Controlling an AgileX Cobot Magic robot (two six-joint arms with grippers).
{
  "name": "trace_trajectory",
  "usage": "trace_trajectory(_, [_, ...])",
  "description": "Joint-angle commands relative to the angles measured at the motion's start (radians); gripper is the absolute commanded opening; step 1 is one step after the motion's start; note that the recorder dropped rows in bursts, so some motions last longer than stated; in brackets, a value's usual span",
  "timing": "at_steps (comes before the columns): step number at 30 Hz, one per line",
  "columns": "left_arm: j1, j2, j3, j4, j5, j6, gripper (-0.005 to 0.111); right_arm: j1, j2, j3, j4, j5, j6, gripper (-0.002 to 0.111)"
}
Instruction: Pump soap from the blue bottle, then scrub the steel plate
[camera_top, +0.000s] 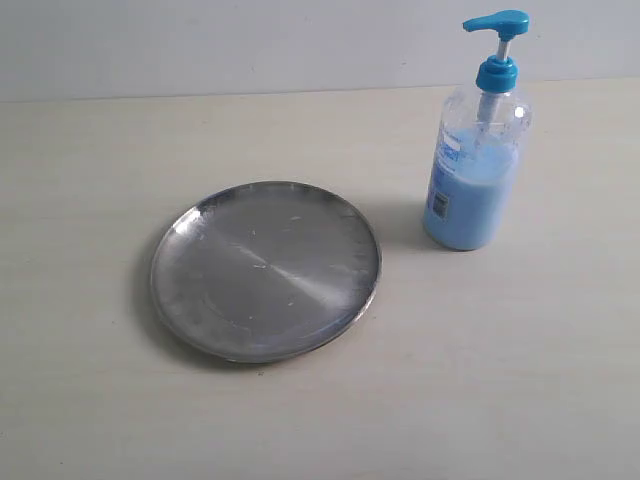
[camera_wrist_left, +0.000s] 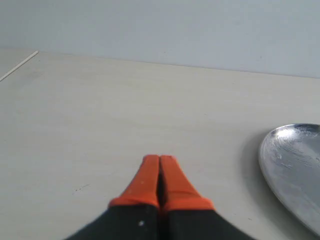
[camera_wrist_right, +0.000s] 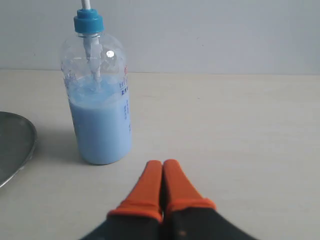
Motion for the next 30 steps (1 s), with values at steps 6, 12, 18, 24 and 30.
trace_trajectory(6, [0.002,-0.006,0.003,0.003,-0.007,0.000,0.000,-0.006,-0.006,0.004,-0.002,-0.014,0.001,0.000])
trace_trajectory(12, [0.002,-0.006,0.003,0.003,-0.007,0.000,0.000,-0.006,-0.006,0.004,-0.002,-0.014,0.001,0.000])
trace_trajectory(18, [0.002,-0.006,0.003,0.003,-0.004,0.000,0.000,-0.006,-0.006,0.004,-0.002,-0.014,0.001,0.000])
trace_trajectory(24, [-0.004,-0.006,0.003,0.003,-0.004,0.000,0.000,-0.006,-0.006,0.004,-0.002,-0.014,0.001,0.000])
trace_trajectory(30, [-0.021,-0.006,0.003,0.003,-0.004,0.000,0.000,-0.006,-0.006,0.004,-0.002,-0.014,0.001,0.000])
